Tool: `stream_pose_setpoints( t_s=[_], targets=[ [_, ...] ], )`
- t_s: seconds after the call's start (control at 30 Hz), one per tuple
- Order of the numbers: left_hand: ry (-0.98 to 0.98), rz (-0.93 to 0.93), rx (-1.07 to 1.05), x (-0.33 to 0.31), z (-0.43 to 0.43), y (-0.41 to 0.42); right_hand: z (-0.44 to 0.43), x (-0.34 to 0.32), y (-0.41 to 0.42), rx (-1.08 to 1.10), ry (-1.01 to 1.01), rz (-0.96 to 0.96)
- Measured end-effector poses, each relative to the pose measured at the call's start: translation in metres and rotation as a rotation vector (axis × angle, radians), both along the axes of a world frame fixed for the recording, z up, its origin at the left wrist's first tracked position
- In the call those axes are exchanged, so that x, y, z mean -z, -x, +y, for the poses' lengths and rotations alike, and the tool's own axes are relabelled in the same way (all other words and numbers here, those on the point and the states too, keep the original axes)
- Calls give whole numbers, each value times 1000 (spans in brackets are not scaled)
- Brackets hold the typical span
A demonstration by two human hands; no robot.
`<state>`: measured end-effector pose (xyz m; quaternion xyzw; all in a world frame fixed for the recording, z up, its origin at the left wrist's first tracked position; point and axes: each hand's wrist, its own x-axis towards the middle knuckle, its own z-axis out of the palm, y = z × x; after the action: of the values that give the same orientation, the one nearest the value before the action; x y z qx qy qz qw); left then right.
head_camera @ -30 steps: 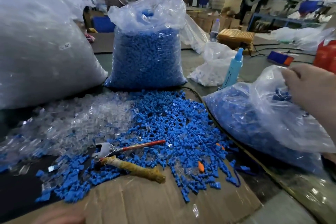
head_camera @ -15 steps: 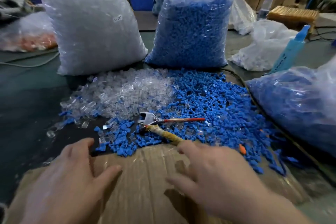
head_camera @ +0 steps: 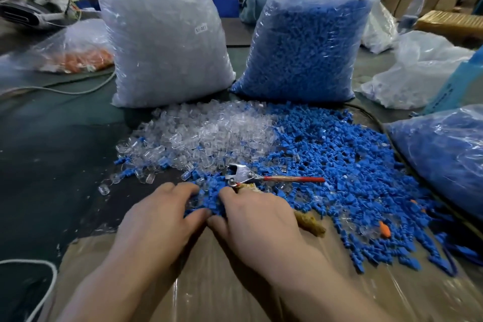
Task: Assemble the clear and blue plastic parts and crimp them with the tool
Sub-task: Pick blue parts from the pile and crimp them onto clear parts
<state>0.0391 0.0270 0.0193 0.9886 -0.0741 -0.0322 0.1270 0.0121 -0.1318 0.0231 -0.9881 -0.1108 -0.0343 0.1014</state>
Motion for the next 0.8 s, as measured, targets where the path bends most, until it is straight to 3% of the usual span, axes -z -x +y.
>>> stream_pose_setpoints(
  t_s=[0.23,0.4,0.6,0.73,0.8],
  targets=[
    [307,-109,86,10,-17,3,-10,8,-4,9,-118,-54],
    [629,-137,-26,17,-9,10,-21,8,-7,17,-320,-55],
    [858,-115,-49,21,-7,11,-25,12,-13,66,-539,-28],
    [921,-138,-34,23,-7,9,-23,9,-15,219,-1210,344],
    [995,-126,-33,26,-7,10,-21,7,-15,222,-1422,449]
  ],
)
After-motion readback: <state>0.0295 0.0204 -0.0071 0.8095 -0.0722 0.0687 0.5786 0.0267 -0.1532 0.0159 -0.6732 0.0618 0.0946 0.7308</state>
